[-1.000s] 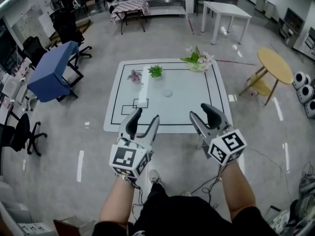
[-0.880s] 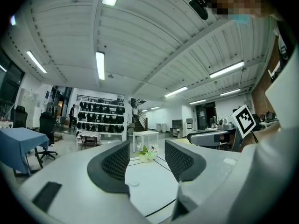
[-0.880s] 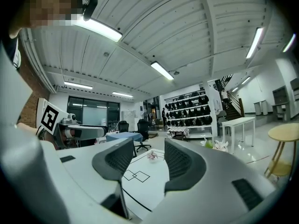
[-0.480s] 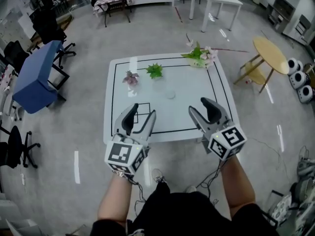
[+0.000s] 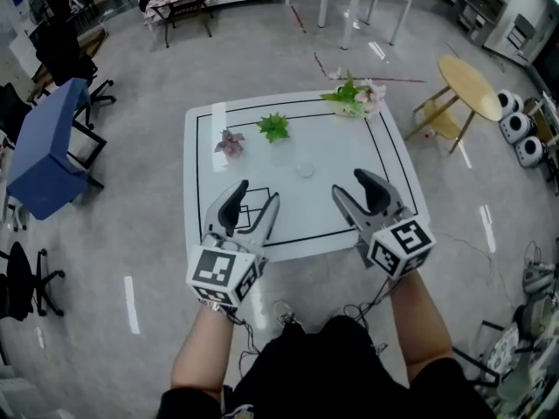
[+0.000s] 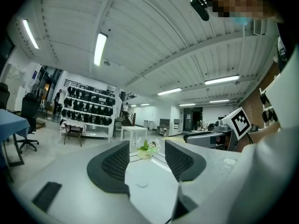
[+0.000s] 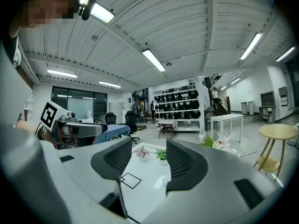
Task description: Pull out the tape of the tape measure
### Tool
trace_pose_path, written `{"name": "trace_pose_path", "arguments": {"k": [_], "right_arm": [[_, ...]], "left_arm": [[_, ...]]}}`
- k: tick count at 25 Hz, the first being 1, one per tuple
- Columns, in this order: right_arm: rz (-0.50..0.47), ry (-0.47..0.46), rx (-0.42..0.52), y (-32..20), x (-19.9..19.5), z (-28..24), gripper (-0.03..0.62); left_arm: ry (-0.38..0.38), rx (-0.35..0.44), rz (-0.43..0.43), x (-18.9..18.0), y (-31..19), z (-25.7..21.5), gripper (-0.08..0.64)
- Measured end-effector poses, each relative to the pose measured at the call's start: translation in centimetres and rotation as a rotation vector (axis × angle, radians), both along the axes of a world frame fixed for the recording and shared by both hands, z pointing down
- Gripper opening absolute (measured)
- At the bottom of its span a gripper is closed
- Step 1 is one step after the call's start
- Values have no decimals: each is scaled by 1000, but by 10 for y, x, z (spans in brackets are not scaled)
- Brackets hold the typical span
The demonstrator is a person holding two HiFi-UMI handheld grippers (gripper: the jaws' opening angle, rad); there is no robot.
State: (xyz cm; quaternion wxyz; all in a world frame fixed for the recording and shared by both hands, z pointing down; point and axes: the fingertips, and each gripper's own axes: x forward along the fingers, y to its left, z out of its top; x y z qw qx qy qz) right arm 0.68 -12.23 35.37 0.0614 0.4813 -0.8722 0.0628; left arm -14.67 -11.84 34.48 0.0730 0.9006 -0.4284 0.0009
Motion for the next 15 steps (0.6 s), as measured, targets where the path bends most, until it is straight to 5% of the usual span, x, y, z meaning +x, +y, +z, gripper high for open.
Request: {"name": "trace_pose_path", "arguments": {"k": [15], "right_arm": [[-94,18,-66,-50,-13,46,229]], "left_arm": [[-2,-25,-71,-15,-36,22,219]]}}
